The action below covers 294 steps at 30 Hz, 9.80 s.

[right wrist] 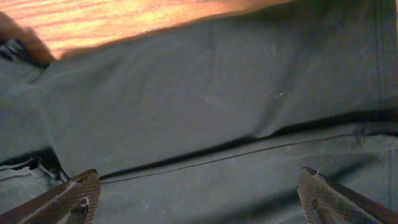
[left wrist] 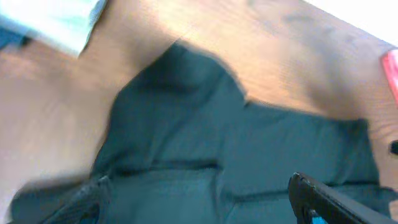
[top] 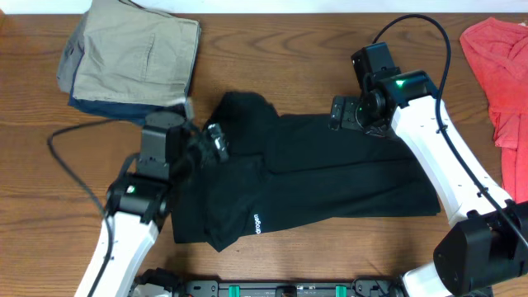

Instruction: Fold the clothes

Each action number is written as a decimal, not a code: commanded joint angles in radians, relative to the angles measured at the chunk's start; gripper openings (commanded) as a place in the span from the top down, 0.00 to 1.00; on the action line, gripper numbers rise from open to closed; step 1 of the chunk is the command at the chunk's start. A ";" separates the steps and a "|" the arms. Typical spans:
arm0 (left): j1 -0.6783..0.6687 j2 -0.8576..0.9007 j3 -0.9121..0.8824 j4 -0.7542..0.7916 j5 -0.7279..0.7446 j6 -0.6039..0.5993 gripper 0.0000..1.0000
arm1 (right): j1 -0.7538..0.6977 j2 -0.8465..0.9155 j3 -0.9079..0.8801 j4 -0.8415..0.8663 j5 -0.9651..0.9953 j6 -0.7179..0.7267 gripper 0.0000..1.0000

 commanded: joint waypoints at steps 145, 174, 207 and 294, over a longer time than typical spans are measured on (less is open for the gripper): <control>0.035 0.666 0.110 0.325 -0.031 0.070 0.94 | -0.453 0.202 -0.176 0.570 0.034 -0.142 0.99; 0.035 0.248 0.110 -0.307 -0.031 0.070 0.94 | -0.458 -0.002 -0.176 0.233 -0.051 -0.026 0.99; 0.033 0.145 0.069 -0.716 0.056 0.040 0.94 | -0.515 -0.160 -0.199 -0.164 0.060 0.035 0.99; -0.082 0.452 -0.085 -0.340 0.072 -0.132 0.94 | -0.312 -0.200 -0.652 0.258 -0.237 0.043 0.86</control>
